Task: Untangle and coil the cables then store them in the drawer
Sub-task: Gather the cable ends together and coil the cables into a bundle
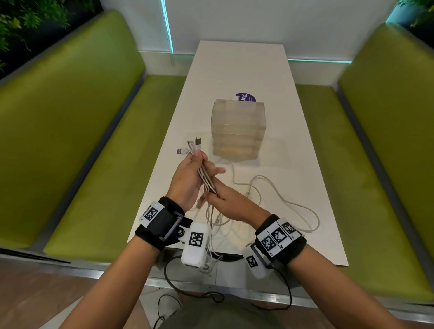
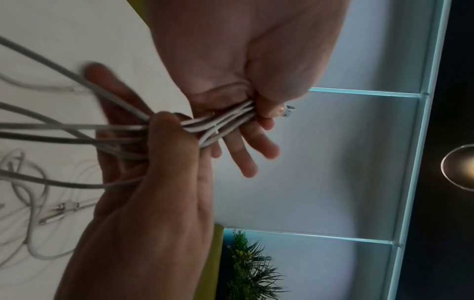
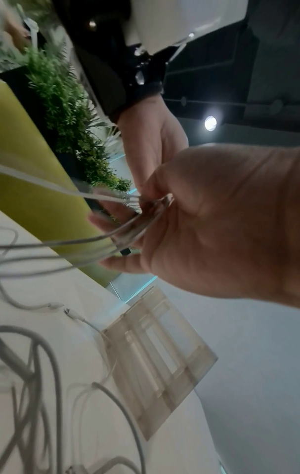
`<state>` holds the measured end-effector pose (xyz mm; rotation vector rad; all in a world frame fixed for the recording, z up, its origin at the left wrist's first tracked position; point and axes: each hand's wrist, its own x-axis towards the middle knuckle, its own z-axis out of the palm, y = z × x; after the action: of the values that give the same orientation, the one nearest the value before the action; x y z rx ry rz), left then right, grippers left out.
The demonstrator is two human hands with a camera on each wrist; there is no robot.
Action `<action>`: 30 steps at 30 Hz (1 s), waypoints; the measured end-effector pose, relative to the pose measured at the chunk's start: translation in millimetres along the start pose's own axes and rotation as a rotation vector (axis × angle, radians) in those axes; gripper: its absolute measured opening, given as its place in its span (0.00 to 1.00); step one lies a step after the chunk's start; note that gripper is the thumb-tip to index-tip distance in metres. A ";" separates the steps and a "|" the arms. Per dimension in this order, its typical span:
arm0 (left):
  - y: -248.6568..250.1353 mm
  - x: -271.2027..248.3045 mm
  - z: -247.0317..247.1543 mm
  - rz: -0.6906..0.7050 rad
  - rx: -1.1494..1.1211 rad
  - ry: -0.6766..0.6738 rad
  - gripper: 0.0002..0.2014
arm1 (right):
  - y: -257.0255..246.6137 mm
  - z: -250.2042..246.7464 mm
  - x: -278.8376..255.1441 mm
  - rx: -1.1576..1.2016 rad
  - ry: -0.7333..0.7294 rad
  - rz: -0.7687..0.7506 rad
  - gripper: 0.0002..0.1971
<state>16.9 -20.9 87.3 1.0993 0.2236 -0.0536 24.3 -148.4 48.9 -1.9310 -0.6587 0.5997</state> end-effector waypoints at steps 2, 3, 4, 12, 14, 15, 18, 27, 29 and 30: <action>0.8 1.4 -4.1 0.006 0.028 -0.012 0.15 | 4.9 1.8 0.4 -0.031 -0.042 -0.028 0.18; 1.8 1.6 -5.7 -0.002 0.036 -0.025 0.16 | 8.0 -0.6 0.5 -0.036 -0.057 -0.036 0.15; 3.1 1.0 -6.6 -0.016 0.037 -0.037 0.17 | 10.3 -4.2 0.0 -0.021 -0.077 -0.034 0.12; 21.4 -6.0 -7.2 -0.059 -0.055 -0.113 0.19 | 28.9 -20.3 2.4 0.065 -0.283 0.028 0.31; 28.0 -8.1 -8.8 -0.035 -0.079 -0.121 0.19 | 35.9 -22.9 5.4 -0.015 -0.305 0.071 0.21; 31.7 -9.8 -10.1 -0.018 -0.085 -0.124 0.19 | 38.5 -24.5 7.0 -0.019 -0.303 0.094 0.14; 41.2 -16.0 -16.5 0.025 -0.113 -0.116 0.19 | 40.4 -33.5 13.5 -0.058 -0.265 0.111 0.10; 82.0 -27.8 -60.7 0.218 -0.229 0.031 0.20 | 60.9 -71.5 22.5 -0.011 -0.068 0.147 0.06; 82.0 -23.9 -64.9 0.234 -0.258 0.052 0.20 | 47.9 -58.6 20.2 -0.058 -0.136 0.136 0.07; 80.5 -21.4 -64.1 0.235 -0.265 0.053 0.20 | 39.7 -47.0 19.7 -0.079 -0.200 0.125 0.12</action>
<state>-1.4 71.2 134.5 0.8566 0.1434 0.2102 77.1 -180.3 29.5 -2.0128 -0.6988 0.8650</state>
